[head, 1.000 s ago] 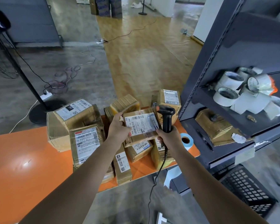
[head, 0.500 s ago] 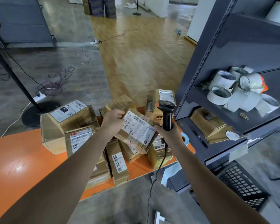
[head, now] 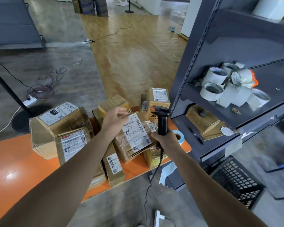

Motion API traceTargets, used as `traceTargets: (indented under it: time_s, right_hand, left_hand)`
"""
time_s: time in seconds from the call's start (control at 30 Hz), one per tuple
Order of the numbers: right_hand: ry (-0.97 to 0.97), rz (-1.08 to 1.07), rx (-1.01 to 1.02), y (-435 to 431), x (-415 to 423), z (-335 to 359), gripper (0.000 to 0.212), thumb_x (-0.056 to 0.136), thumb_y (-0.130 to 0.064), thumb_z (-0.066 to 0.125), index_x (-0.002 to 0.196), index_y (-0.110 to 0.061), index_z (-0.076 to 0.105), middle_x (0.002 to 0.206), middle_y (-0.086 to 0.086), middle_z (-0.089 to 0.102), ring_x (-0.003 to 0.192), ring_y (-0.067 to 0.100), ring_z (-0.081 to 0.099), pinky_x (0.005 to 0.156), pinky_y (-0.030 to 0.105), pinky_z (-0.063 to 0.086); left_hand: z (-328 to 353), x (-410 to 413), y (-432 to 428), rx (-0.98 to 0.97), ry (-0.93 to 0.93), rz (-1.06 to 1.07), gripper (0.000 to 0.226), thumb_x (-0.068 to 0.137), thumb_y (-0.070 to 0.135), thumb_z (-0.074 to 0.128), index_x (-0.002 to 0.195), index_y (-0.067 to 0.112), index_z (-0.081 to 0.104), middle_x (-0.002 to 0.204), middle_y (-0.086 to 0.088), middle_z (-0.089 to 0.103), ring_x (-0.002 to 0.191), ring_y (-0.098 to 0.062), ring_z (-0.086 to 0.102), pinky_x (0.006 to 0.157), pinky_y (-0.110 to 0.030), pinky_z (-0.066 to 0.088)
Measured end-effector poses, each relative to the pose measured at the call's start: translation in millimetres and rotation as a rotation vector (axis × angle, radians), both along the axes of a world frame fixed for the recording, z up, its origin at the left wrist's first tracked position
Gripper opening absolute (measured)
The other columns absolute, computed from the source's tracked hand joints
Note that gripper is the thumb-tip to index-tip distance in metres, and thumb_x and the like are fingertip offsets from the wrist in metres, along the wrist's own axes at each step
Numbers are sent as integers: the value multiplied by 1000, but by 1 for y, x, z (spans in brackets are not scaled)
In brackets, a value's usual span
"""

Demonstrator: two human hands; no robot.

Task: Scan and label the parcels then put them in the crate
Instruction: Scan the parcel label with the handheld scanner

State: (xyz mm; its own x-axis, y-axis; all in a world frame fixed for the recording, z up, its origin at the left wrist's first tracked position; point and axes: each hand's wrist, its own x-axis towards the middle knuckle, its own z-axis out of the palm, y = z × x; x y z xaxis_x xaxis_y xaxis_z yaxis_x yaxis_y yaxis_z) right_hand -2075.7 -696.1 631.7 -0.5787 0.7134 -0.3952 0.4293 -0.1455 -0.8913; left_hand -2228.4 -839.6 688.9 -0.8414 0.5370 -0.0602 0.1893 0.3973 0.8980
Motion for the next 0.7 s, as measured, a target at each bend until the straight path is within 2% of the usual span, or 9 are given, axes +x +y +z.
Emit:
traceTargets:
  time_s: [0.1,0.2,0.23,0.37,0.47,0.53,0.6,0.67,0.7]
  right_hand:
    - [16,-20,-73,-1,1,-1,44,80,-14,78,118,-15,55,99,14,64,66,23,62,63,38,61]
    - [-13,-63,-79,-6,-1,-7,43,78,-16,80,113,-16,56,98,12,67,71,25,65,70,43,62]
    - [-28,-71,-66,-8,-3,-10,42,78,-16,80,112,-16,55,97,12,67,71,26,65,70,43,62]
    - [-36,-82,-34,-10,-5,-13,41,78,-16,80,110,-17,55,93,9,65,74,28,66,69,45,62]
    - [-31,-99,-60,-7,-3,-16,42,78,-12,81,108,-19,53,97,9,65,84,34,69,74,51,60]
    - [-34,-102,-52,-7,-5,-16,46,75,-14,82,111,-21,53,100,8,66,90,33,69,78,52,59]
    - [-42,-102,-32,-7,-6,-13,50,74,-17,82,115,-21,53,101,6,65,91,29,67,82,51,59]
    - [-39,-116,-32,-4,-6,-9,51,76,-18,81,118,-18,52,100,8,65,85,29,67,80,48,59]
    - [-37,-126,-37,-2,-6,-6,51,76,-19,81,119,-17,52,99,9,64,83,29,67,79,47,60]
  left_hand:
    - [-8,1,-3,47,-38,125,43,81,12,74,121,17,60,115,7,61,92,1,54,65,-7,37]
    - [-21,4,-3,55,-188,329,41,80,13,70,120,14,60,122,-5,55,76,-6,55,40,-5,38]
    - [-25,8,-2,57,-256,386,37,80,15,69,117,12,61,121,-10,55,73,-10,57,37,-8,39]
    - [-31,21,-6,88,-422,457,35,86,17,69,116,10,53,115,-5,52,70,-11,53,36,-16,41]
    - [-30,18,-11,136,-597,484,15,86,14,69,93,4,59,82,-4,56,64,-13,51,44,-24,39]
    - [-23,18,-13,133,-691,467,17,86,12,70,77,8,56,73,-2,51,61,-14,47,42,-23,41]
    - [-19,18,-13,160,-725,425,9,86,10,71,87,6,63,75,-5,56,62,-16,53,38,-22,43]
    - [-23,14,-16,259,-722,421,20,84,4,70,104,4,68,80,-8,67,62,-19,64,46,-23,49]
    - [-25,11,-18,285,-725,427,22,83,2,69,105,2,69,80,-9,70,60,-18,67,52,-24,50]
